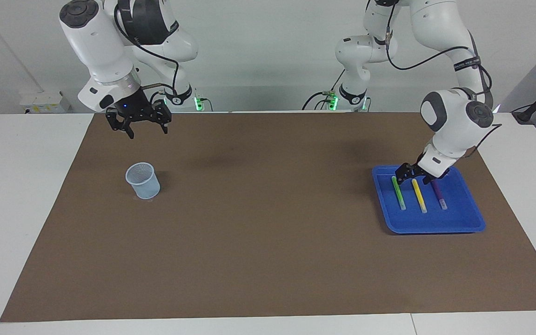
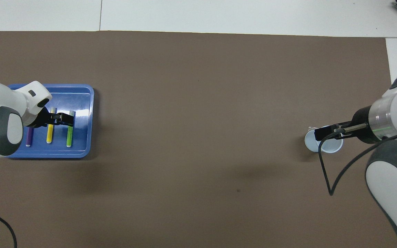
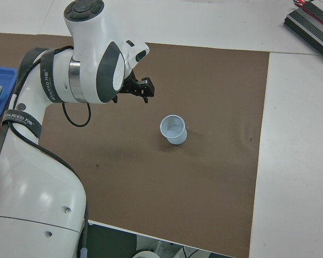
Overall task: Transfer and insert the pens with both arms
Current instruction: 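Reach the left gripper down to the green pen in the tray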
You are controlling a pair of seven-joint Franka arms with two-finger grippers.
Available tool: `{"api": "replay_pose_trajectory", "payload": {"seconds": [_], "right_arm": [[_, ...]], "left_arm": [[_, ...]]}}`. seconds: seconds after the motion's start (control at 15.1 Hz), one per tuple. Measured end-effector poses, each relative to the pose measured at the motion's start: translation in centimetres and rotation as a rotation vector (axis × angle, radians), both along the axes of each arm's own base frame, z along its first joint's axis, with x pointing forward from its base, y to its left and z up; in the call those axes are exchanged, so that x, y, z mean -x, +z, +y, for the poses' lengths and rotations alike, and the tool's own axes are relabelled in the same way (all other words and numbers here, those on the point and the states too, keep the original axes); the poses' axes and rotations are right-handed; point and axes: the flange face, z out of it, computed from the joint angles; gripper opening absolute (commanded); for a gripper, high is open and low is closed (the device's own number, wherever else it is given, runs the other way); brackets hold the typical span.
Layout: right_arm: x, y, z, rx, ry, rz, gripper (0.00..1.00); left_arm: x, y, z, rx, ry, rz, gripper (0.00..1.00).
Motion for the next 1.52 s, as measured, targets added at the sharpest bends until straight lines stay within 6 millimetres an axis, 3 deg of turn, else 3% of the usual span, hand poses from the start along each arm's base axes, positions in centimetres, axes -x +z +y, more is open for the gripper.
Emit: {"api": "replay_pose_trajectory", "payload": {"seconds": [0.13,0.26,0.6,0.93,1.06,1.52], "right_arm": [[0.0,-0.1,0.0,0.000,0.000,0.001,1.00],[0.0,-0.3,0.0,0.000,0.000,0.000,1.00],[0.1,-0.4,0.0,0.000,-0.001,0.000,1.00],[0.3,-0.7,0.0,0.000,-0.001,0.004,1.00],[0.3,-0.7,0.0,-0.001,-0.001,0.004,1.00],[0.7,-0.9,1.2,-0.043,0.007,0.010,1.00]], "left_arm": [[-0.4,-1.2,-0.1,0.003,0.004,-0.014,0.98],[-0.7,-1.9,-0.3,0.015,0.014,-0.027,0.90],[-0.9,-2.4,-0.8,0.018,0.010,-0.036,0.41],[-1.0,-2.4,-1.2,0.018,0.002,-0.042,0.18],[-1.0,-2.4,-1.3,0.018,0.001,-0.044,0.00],[-1.2,-2.3,-2.1,0.019,0.020,-0.050,0.00]]}}
